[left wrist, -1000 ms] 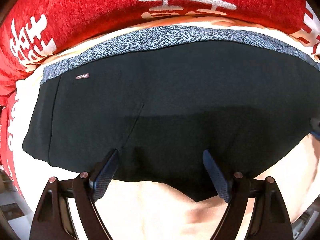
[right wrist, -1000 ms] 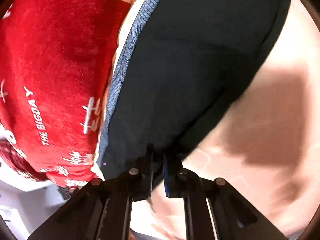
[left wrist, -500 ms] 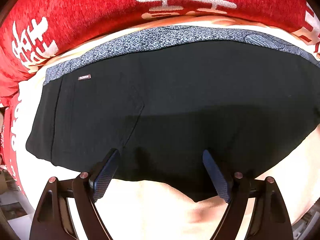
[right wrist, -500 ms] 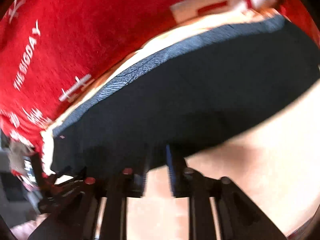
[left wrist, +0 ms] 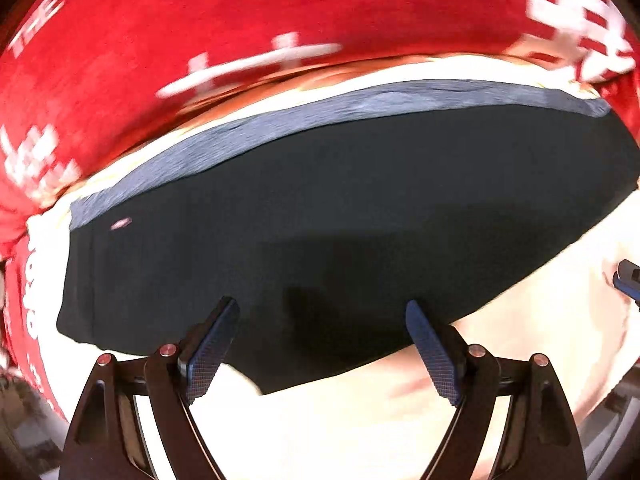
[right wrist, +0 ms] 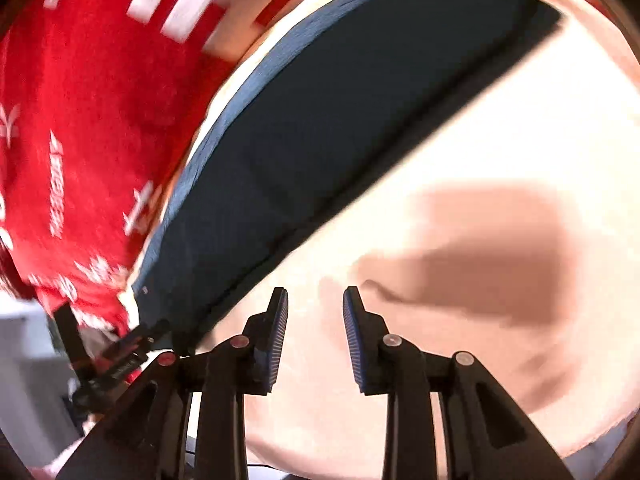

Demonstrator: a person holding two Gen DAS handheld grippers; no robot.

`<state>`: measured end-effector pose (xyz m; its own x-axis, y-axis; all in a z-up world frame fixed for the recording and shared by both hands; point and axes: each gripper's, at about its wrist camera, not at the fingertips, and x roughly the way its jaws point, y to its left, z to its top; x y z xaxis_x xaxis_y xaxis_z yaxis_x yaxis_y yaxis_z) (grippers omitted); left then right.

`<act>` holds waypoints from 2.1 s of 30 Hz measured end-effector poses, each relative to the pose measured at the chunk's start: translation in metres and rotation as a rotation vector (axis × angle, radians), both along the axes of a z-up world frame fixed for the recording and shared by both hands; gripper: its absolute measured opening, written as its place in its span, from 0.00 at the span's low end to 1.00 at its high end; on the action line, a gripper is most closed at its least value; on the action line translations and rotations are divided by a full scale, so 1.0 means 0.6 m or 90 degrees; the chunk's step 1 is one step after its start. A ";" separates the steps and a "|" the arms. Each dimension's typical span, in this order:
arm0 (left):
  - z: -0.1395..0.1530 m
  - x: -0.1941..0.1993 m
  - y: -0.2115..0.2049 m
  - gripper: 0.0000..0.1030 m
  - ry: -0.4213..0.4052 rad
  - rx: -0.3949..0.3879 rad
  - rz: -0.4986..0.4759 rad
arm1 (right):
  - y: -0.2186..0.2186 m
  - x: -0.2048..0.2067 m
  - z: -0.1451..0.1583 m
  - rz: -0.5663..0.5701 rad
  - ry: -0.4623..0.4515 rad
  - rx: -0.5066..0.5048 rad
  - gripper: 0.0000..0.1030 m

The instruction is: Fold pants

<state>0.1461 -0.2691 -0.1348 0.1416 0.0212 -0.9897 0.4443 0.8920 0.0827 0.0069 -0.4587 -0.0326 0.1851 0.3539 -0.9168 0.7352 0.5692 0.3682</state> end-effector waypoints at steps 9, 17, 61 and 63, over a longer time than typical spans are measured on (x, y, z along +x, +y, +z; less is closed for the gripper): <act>-0.023 0.013 -0.184 0.84 0.001 -0.041 -0.042 | -0.183 -0.066 0.058 -0.169 -0.028 -0.143 0.31; -0.045 0.012 -0.273 0.84 -0.001 -0.033 -0.055 | -0.286 -0.042 0.038 -0.216 -0.046 -0.156 0.20; -0.065 -0.020 -0.250 0.91 0.003 -0.043 -0.055 | -0.258 -0.158 -0.026 -0.289 -0.182 -0.043 0.29; -0.063 -0.031 -0.251 0.91 -0.001 -0.044 -0.052 | -0.268 -0.133 -0.028 -0.270 -0.202 -0.068 0.30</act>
<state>0.1276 -0.4199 -0.1728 0.1423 -0.0584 -0.9881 0.5158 0.8564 0.0236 -0.0731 -0.6192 -0.0493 0.5645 0.0957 -0.8199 0.7711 0.2934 0.5651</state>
